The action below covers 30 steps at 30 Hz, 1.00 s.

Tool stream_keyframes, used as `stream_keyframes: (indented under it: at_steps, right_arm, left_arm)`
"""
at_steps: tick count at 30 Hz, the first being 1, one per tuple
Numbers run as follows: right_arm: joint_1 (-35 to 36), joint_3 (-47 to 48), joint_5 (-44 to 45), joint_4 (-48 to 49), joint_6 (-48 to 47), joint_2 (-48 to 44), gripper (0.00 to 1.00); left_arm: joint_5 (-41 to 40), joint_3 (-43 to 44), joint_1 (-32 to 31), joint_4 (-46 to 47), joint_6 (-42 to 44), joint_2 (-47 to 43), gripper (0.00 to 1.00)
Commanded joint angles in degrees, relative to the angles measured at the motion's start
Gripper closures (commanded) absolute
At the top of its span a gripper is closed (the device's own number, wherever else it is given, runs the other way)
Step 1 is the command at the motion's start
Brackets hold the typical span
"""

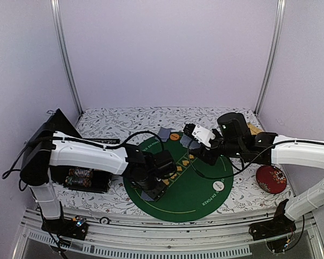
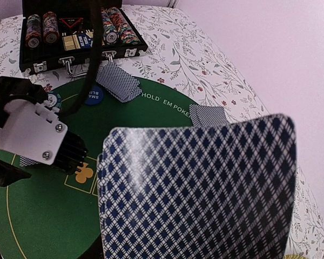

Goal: Distribute texas hold em gaming equipment
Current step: Pick up the poker card from the small blind area.

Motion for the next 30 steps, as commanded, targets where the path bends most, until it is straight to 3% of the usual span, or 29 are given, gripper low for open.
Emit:
stream_keyframes:
  at_steps: [1, 11, 22, 28, 30]
  right_arm:
    - [-0.28, -1.51, 0.73, 0.13, 1.36, -2.86, 0.54]
    - [-0.26, -2.72, 0.99, 0.53, 2.09, -4.2, 0.54]
    - [-0.27, -2.54, -0.76, 1.14, 2.08, -4.99, 0.55]
    - [-0.26, -3.07, -2.38, 2.11, 1.99, -6.36, 0.55]
    - [-0.26, -3.09, -2.34, 2.12, 1.91, -6.46, 0.54]
  left_arm:
    - [-4.59, 0.15, -0.63, -1.88, -5.28, 3.16, 0.27]
    - [-4.84, 1.57, -0.92, -2.16, -4.51, 8.58, 0.31]
    - [-10.99, 2.73, -1.14, -6.1, -4.75, 9.73, 0.56]
    - [-14.11, 3.96, -1.29, -8.16, -4.97, 10.52, 0.61]
    - [-14.26, 3.85, -1.27, -8.32, -4.9, 10.62, 0.69]
